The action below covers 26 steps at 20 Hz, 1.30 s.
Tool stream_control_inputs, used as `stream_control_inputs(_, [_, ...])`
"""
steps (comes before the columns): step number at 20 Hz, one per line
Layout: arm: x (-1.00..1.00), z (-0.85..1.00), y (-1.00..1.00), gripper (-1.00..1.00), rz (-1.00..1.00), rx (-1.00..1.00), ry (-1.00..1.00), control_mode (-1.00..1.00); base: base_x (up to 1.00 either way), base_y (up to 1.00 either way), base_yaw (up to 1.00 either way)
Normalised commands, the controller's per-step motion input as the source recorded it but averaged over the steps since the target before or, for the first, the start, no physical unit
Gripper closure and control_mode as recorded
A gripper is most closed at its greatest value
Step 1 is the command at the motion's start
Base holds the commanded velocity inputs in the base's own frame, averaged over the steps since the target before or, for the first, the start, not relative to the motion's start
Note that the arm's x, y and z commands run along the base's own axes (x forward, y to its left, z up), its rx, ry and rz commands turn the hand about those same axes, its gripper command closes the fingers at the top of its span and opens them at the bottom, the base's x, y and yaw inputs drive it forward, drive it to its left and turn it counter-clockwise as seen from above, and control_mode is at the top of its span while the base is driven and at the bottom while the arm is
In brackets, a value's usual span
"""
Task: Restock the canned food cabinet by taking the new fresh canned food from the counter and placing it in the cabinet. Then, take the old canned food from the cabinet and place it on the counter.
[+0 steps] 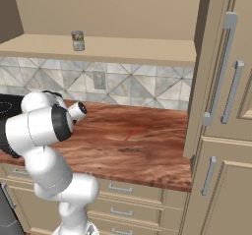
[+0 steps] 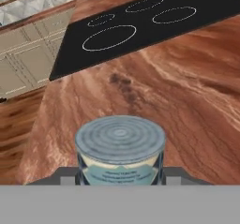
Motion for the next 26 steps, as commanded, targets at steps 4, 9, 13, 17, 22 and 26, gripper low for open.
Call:
stream_control_inputs(4, [0.01, -0.39, 0.00, 1.00, 0.04, 0.15, -0.08, -1.00, 0.00, 0.00, 0.00])
stream_control_inputs(9, [0.00, -0.35, 0.00, 1.00, 0.04, 0.05, -0.09, -1.00, 0.00, 0.00, 0.00])
stream_control_inputs(13, [0.02, -0.34, 0.00, 1.00, 0.00, 0.01, -0.09, -1.00, 0.00, 0.00, 0.00])
stream_control_inputs(17, [0.00, -0.08, 0.00, -1.00, 0.00, 0.00, -0.05, -1.00, 0.00, 0.00, 0.00])
stream_control_inputs(22, [0.00, 0.12, 0.00, -1.00, 0.00, 0.01, 0.00, -1.00, 0.00, 0.00, 0.00])
stream_control_inputs(26, [-0.05, 0.40, 0.00, -1.00, 0.00, 0.02, 0.00, -1.00, 0.00, 0.00, 0.00])
